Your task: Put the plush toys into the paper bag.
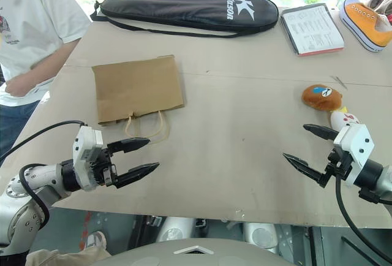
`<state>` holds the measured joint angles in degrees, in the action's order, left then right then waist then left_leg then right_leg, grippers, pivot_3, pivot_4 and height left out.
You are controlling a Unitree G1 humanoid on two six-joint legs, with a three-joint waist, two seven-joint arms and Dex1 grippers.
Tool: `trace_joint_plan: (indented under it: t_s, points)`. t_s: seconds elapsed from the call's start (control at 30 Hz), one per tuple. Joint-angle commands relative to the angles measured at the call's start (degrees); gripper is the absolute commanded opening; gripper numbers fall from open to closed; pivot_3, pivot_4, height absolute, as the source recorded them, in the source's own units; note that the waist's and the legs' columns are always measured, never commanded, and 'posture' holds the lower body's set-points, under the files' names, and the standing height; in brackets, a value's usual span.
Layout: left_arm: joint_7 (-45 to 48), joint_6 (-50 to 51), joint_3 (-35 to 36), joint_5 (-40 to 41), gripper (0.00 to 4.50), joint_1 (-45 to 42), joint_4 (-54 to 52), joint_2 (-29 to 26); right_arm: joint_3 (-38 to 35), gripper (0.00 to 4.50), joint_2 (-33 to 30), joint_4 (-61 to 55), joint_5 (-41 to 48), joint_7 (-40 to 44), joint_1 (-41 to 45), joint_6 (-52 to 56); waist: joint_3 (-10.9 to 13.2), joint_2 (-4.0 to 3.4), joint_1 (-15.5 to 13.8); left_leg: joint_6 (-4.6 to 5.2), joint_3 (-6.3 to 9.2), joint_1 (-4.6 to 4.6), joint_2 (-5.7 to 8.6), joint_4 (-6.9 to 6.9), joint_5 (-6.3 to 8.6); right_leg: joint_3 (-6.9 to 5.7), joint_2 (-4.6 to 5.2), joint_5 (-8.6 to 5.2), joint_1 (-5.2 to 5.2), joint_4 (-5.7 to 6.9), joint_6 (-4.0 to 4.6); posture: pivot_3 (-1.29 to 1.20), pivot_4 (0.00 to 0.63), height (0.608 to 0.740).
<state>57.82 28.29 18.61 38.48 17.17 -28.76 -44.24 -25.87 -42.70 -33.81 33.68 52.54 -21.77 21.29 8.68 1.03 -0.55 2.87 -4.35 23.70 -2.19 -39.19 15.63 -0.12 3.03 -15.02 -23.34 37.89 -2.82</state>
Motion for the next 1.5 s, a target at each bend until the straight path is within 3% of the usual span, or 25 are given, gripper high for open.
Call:
trace_joint_plan:
  t_s: [0.03,0.17,0.5,0.6,0.73,0.87,1.0,1.3,1.43,1.5]
  points:
    - [-1.4,-0.5,0.7,0.6,4.49,-1.9,-1.1,0.3,-2.6,4.44,0.5,-2.5,2.4,-0.5,0.1,-0.4,0.0,0.00,-0.1,0.00,0.00,0.00,0.00,0.00,0.00,0.00,0.00,0.00,0.00,0.00,0.00,0.00,0.150,0.740]
    - [-1.0,-4.6,1.7,-2.6,4.49,-6.7,4.4,-0.5,1.0,4.44,2.0,-5.5,5.6,-1.0,1.6,0.0,0.0,-0.01,-0.3,0.00,0.04,0.00,0.01,-0.01,0.00,-0.01,-0.05,0.06,0.00,0.02,-0.11,0.00,0.150,0.740]
    - [11.5,-20.7,4.0,-10.2,4.49,-10.8,18.6,-8.0,9.3,4.44,1.4,-11.8,7.8,-1.3,4.3,1.2,0.0,0.01,-0.2,0.00,-0.04,0.01,-0.01,-0.01,0.00,0.01,-0.06,0.06,-0.01,-0.03,-0.12,0.00,0.150,0.740]
    - [18.0,-22.5,4.3,-8.9,4.49,-6.8,18.2,-9.8,10.3,4.44,1.4,-11.5,7.0,-1.0,4.0,0.5,0.0,0.02,-0.1,0.00,-0.04,0.01,-0.02,-0.01,0.00,-0.01,-0.05,0.06,-0.02,-0.04,-0.10,0.00,0.150,0.740]
    - [24.5,-17.0,6.8,-4.8,4.49,2.1,14.7,-12.5,11.0,4.44,1.5,-11.1,6.5,-0.7,3.5,-0.3,0.0,0.03,0.3,0.00,-0.10,0.01,-0.05,0.00,0.00,0.00,-0.01,0.04,-0.04,-0.05,-0.10,0.00,0.150,0.740]
    - [19.6,-21.3,8.5,-6.8,4.49,-1.9,17.2,-9.7,11.6,4.44,1.6,-10.8,6.2,-0.9,3.9,-0.4,-0.1,0.08,-0.5,0.01,0.00,0.01,-0.05,-0.01,0.01,-0.10,0.02,-0.04,-0.02,-0.01,0.05,0.00,0.150,0.740]
    - [17.1,-36.2,7.5,-14.9,4.49,-8.1,24.0,-7.8,12.4,4.44,1.9,-10.8,6.7,-1.2,5.2,-0.1,-0.1,0.15,-0.3,0.02,0.01,0.00,-0.01,-0.08,0.01,-0.11,0.01,-0.04,0.04,-0.01,0.07,0.00,0.150,0.740]
    - [12.2,-49.8,-1.1,-25.0,4.49,-19.5,35.5,-6.1,12.4,4.44,1.3,-11.9,7.4,-2.8,6.4,1.3,-0.1,0.15,-0.4,0.05,-0.08,0.01,-0.02,-0.07,0.03,-0.07,-0.02,0.06,0.01,-0.02,-0.12,0.00,0.150,0.740]
    - [11.2,-52.9,-5.8,-27.7,3.33,-24.6,39.3,-5.1,12.5,4.50,1.4,-12.7,7.8,-4.1,6.4,1.7,-0.2,0.19,-0.3,0.10,-0.10,0.03,0.01,-0.09,0.06,-0.06,-0.02,0.07,0.01,-0.01,-0.13,0.00,0.150,0.740]
    - [10.9,-53.7,-7.5,-28.1,2.15,-26.7,40.8,-4.7,12.7,4.50,1.5,-13.0,7.7,-4.7,6.3,1.9,-0.2,0.19,-0.1,0.10,-0.10,0.03,0.00,-0.10,0.06,-0.06,-0.02,0.07,0.01,-0.01,-0.14,0.00,0.150,0.740]
